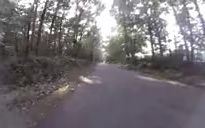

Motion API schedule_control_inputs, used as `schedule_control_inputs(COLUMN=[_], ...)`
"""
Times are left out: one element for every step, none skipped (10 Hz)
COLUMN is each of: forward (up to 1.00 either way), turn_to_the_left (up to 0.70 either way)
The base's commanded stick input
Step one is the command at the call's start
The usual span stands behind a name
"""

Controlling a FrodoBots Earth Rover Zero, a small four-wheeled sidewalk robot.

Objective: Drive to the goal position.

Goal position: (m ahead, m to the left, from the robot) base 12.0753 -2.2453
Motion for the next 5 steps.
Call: schedule_control_inputs(forward=[0.70,0.70,0.70,0.70,0.70], turn_to_the_left=[-0.13,-0.14,-0.08,-0.03,-0.01])
